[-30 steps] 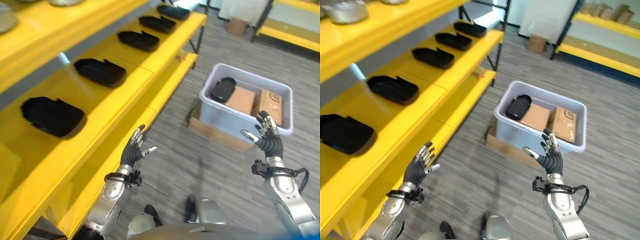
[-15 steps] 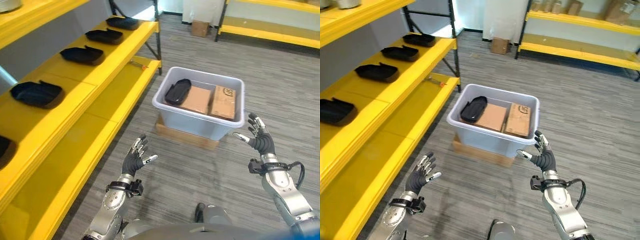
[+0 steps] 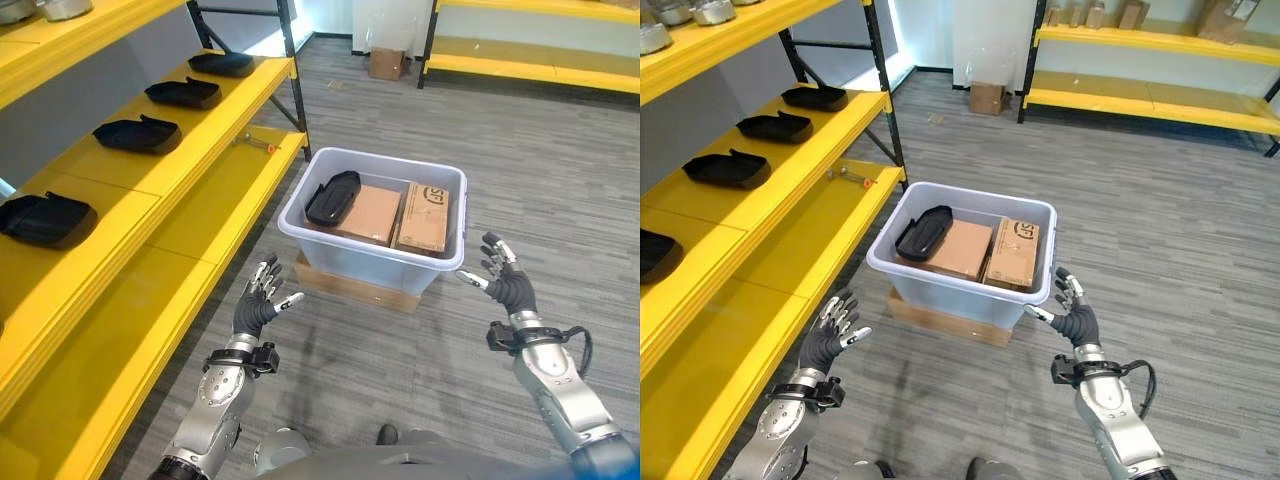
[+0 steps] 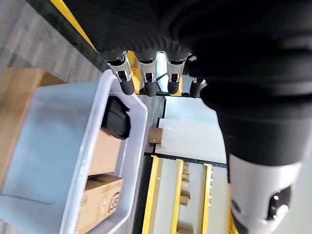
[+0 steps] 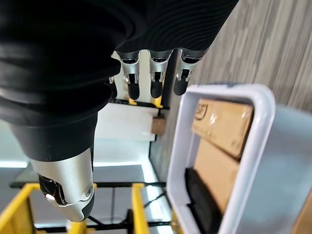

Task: Move parts from the plastic box to the shelf.

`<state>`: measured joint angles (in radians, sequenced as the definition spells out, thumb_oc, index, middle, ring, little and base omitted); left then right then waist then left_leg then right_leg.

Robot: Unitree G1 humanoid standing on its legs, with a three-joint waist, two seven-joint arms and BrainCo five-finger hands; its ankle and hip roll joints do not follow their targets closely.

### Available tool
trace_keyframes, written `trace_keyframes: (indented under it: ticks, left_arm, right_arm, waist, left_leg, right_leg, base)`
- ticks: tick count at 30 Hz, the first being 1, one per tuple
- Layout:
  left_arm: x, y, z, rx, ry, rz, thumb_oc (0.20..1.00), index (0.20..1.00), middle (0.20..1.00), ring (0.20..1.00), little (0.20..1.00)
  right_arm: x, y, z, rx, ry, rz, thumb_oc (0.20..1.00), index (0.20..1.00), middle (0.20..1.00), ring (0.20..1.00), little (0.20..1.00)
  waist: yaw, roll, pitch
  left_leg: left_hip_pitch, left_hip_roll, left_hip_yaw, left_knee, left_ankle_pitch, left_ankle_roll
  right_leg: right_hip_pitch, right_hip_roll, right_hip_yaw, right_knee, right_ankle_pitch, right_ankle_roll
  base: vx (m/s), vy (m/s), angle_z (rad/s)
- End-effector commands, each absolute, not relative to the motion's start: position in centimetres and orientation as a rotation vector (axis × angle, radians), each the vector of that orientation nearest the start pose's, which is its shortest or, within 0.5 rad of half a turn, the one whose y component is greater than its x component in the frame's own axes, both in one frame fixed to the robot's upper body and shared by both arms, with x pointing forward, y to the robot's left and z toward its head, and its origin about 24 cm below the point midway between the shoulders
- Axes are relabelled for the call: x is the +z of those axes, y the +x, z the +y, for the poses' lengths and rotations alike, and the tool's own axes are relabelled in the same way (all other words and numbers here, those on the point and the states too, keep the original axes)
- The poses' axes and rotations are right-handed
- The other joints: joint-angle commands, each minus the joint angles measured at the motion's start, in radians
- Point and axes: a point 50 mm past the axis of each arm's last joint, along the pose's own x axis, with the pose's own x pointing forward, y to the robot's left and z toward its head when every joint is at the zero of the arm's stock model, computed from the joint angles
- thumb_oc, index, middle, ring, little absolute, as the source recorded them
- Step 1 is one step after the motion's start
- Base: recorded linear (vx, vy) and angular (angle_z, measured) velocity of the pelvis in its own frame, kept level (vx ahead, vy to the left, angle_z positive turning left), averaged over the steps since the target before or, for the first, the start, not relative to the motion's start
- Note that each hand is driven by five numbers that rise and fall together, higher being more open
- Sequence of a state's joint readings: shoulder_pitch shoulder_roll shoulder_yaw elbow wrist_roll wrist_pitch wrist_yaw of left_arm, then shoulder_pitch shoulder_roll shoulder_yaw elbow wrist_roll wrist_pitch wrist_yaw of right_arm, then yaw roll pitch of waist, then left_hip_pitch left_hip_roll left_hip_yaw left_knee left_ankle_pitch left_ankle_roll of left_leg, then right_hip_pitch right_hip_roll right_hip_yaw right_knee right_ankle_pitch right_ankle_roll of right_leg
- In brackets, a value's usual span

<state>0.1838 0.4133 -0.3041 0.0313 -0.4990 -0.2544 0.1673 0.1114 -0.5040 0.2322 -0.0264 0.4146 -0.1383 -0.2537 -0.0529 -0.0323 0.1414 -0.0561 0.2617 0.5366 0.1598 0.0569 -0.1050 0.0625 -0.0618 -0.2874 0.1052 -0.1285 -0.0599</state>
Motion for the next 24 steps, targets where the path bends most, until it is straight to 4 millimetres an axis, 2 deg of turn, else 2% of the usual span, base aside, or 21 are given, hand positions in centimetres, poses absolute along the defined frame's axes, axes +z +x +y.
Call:
trace_keyframes:
  ticks: [1,2,3,6,11,12,13,14,15,17,18,19,21,22,24]
  left_arm:
    - [3.1,21.2,18.4,0.007,-0.119,-0.013,1.000,1.000,1.000,1.000,1.000]
    - [3.0,21.1,18.6,0.019,-0.111,-0.009,1.000,1.000,1.000,1.000,1.000]
    - [3.0,21.1,18.6,0.018,-0.107,-0.007,1.000,1.000,1.000,1.000,1.000]
    - [2.8,20.9,18.9,-0.025,-0.046,-0.005,1.000,1.000,1.000,1.000,1.000]
    - [2.0,20.8,19.0,-0.104,0.047,0.055,1.000,1.000,1.000,1.000,1.000]
    - [1.5,20.6,19.4,-0.126,0.064,0.095,1.000,1.000,1.000,1.000,1.000]
    - [1.4,20.6,19.4,-0.137,0.064,0.100,1.000,1.000,1.000,1.000,1.000]
    - [1.4,20.5,19.4,-0.164,0.063,0.098,1.000,1.000,1.000,1.000,1.000]
    - [1.3,20.4,19.3,-0.166,0.065,0.100,1.000,1.000,1.000,1.000,1.000]
    - [1.4,20.3,19.1,-0.148,0.050,0.106,1.000,1.000,1.000,1.000,1.000]
    - [1.4,20.3,19.1,-0.148,0.051,0.106,1.000,1.000,1.000,1.000,1.000]
    - [1.5,20.3,19.0,-0.143,0.046,0.109,1.000,1.000,1.000,1.000,1.000]
    - [1.7,20.9,18.7,-0.139,0.033,0.103,1.000,1.000,1.000,1.000,1.000]
    - [1.8,21.3,18.2,-0.152,0.030,0.101,1.000,1.000,1.000,1.000,1.000]
    - [1.8,21.6,17.9,-0.158,0.020,0.103,1.000,1.000,1.000,1.000,1.000]
  right_arm:
    - [6.7,23.8,-20.1,-0.026,-0.034,-0.106,1.000,1.000,1.000,1.000,1.000]
    - [6.5,23.7,-19.9,0.002,-0.028,-0.103,1.000,1.000,1.000,1.000,1.000]
    - [6.5,23.7,-19.8,0.007,-0.028,-0.103,1.000,1.000,1.000,1.000,1.000]
    - [6.5,23.2,-19.9,0.031,-0.019,-0.102,1.000,1.000,1.000,1.000,1.000]
    - [6.6,23.1,-19.9,0.019,0.011,-0.116,1.000,1.000,1.000,1.000,1.000]
    - [6.4,23.2,-20.0,0.009,0.017,-0.109,1.000,1.000,1.000,1.000,1.000]
    - [6.5,23.3,-20.0,0.006,0.018,-0.111,1.000,1.000,1.000,1.000,1.000]
    - [6.9,23.6,-20.0,0.006,0.023,-0.133,1.000,1.000,1.000,1.000,1.000]
    - [7.1,23.7,-19.8,0.013,0.024,-0.139,1.000,1.000,1.000,1.000,1.000]
    - [7.3,24.0,-19.2,0.025,0.037,-0.147,1.000,1.000,1.000,1.000,1.000]
    - [7.3,24.0,-19.2,0.025,0.037,-0.147,1.000,1.000,1.000,1.000,1.000]
    - [7.2,23.9,-18.9,0.020,0.043,-0.145,1.000,1.000,1.000,1.000,1.000]
    - [7.2,23.9,-18.7,0.015,0.061,-0.150,1.000,1.000,1.000,1.000,1.000]
    - [7.2,23.9,-18.7,0.003,0.062,-0.157,1.000,1.000,1.000,1.000,1.000]
    - [7.3,23.9,-18.7,-0.001,0.065,-0.156,1.000,1.000,1.000,1.000,1.000]
  waist:
    - [-0.011,0.012,0.019]
    - [-0.007,0.013,0.023]
    - [-0.006,0.013,0.024]
    - [-0.016,0.003,0.026]
    - [-0.014,-0.006,0.025]
    - [-0.005,-0.006,0.030]
    - [-0.002,-0.005,0.032]
    - [0.012,0.007,0.040]
    - [0.015,0.014,0.047]
    - [0.014,0.024,0.067]
    - [0.015,0.023,0.066]
    - [0.013,0.023,0.070]
    - [-0.006,0.007,0.076]
    - [-0.021,0.001,0.077]
    - [-0.029,0.002,0.079]
  left_leg:
    - [-0.004,0.074,-0.050,-0.008,0.078,-0.048]
    - [-0.005,0.064,-0.069,-0.014,0.049,-0.038]
    - [-0.005,0.062,-0.071,-0.013,0.043,-0.037]
    - [0.021,0.018,-0.044,-0.013,-0.038,-0.003]
    - [0.051,-0.047,-0.033,-0.031,-0.082,0.034]
    - [0.065,-0.069,-0.029,-0.041,-0.089,0.049]
    - [0.070,-0.072,-0.027,-0.046,-0.090,0.052]
    - [0.100,-0.071,-0.015,-0.071,-0.083,0.066]
    - [0.117,-0.071,-0.008,-0.080,-0.085,0.074]
    - [0.161,-0.106,-0.002,-0.098,-0.125,0.111]
    - [0.161,-0.107,-0.001,-0.099,-0.125,0.112]
    - [0.172,-0.117,-0.008,-0.100,-0.136,0.114]
    - [0.182,-0.136,-0.031,-0.084,-0.176,0.116]
    - [0.186,-0.139,-0.047,-0.075,-0.203,0.115]
    - [0.189,-0.133,-0.050,-0.068,-0.223,0.114]
  right_leg:
    - [0.023,-0.052,-0.046,-0.066,0.029,0.137]
    - [0.018,-0.058,-0.042,-0.033,0.008,0.136]
    - [0.017,-0.058,-0.041,-0.028,0.005,0.136]
    - [0.016,-0.062,-0.042,-0.008,-0.002,0.142]
    - [0.006,-0.063,-0.048,0.042,-0.021,0.158]
    - [-0.010,-0.059,-0.065,0.100,-0.040,0.166]
    - [-0.015,-0.058,-0.072,0.118,-0.047,0.167]
    - [-0.061,-0.077,-0.116,0.251,-0.082,0.179]
    - [-0.107,-0.101,-0.135,0.341,-0.078,0.198]
    - [-0.265,-0.221,-0.157,0.520,-0.012,0.265]
    - [-0.266,-0.221,-0.156,0.521,-0.012,0.266]
    - [-0.263,-0.238,-0.166,0.465,0.014,0.264]
    - [-0.259,-0.268,-0.137,0.247,0.121,0.270]
    - [-0.265,-0.310,-0.081,0.139,0.220,0.291]
    - [-0.282,-0.334,-0.033,0.103,0.284,0.302]
  base:
    - [0.22,0.278,-0.31]
    - [0.20,0.257,-0.47]
    - [0.19,0.256,-0.58]
    - [0.19,0.281,-0.46]
    - [0.16,0.255,-0.10]
    - [0.13,0.229,-0.19]
    - [0.17,0.306,-0.24]
    - [0.10,0.211,-0.24]
    - [0.11,0.250,-0.47]
    - [0.16,0.153,-0.94]
    - [0.22,0.009,-0.87]
    - [0.23,-0.135,-0.57]
    - [0.35,-0.266,-0.31]
    - [0.30,-0.253,0.02]
    - [0.23,-0.198,0.52]
